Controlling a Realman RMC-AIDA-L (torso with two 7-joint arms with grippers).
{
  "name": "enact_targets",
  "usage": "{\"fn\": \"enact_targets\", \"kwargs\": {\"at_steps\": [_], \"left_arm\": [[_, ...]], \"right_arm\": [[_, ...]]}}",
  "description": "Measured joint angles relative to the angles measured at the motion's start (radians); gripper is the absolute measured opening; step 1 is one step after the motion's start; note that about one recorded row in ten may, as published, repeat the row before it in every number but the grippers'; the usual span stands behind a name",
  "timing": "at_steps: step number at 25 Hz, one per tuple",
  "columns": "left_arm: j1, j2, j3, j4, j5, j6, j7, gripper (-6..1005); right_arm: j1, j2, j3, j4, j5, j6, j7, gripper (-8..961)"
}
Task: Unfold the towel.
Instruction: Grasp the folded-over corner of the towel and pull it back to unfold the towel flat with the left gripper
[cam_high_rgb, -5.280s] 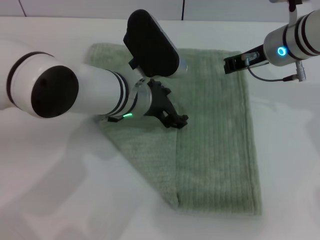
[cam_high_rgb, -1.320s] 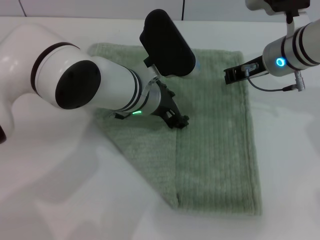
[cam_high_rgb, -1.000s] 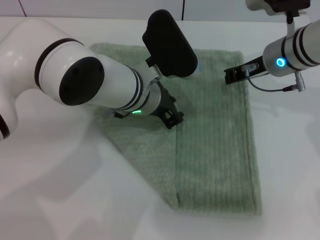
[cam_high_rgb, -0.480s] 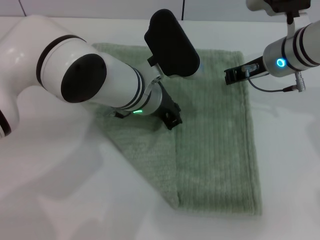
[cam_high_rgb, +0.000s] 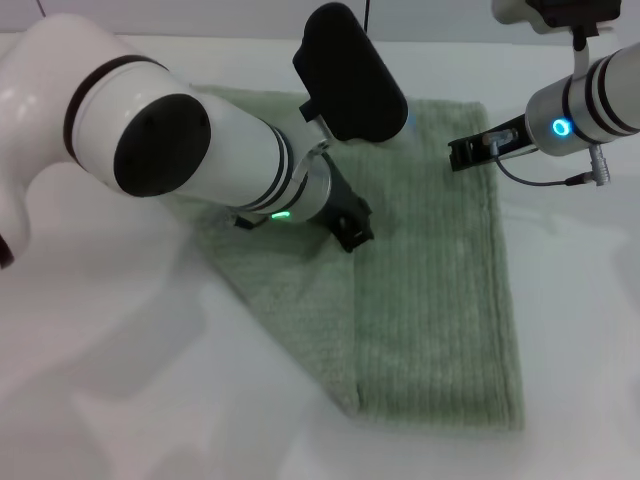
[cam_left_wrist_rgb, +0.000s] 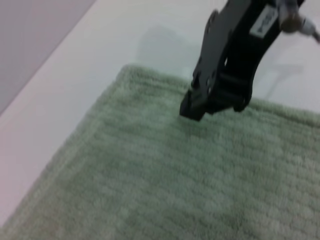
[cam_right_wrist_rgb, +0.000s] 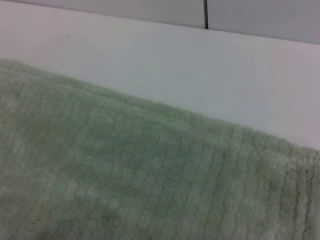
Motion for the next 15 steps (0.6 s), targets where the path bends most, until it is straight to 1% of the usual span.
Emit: {"fn": "enact_targets", "kwargs": {"at_steps": [3, 4, 8, 10, 15], "left_arm": [[0.0, 0.0, 0.0, 0.0, 0.0, 0.0, 0.0, 8], [0.019, 0.003, -0.017, -0.081, 0.013, -0.031, -0.001, 8], [0.021, 0.002, -0.021, -0.095, 0.023, -0.04, -0.004, 9], [0.023, 0.003, -0.024, -0.146, 0.068, -0.072, -0.032, 9], [0.024, 0.003, -0.035, -0.184, 0.106, -0.102, -0.06, 10]], "right_arm": [[0.001, 0.0, 0.0, -0.01, 0.0, -0.006, 0.0, 0], [0.002, 0.0, 0.0, -0.013, 0.0, -0.008, 0.0, 0], [0.004, 0.0, 0.0, -0.02, 0.0, -0.016, 0.0, 0], [0.003, 0.0, 0.0, -0.021, 0.0, -0.018, 0.0, 0], [0.002, 0.0, 0.0, -0.021, 0.0, -0.019, 0.0, -1]]}}
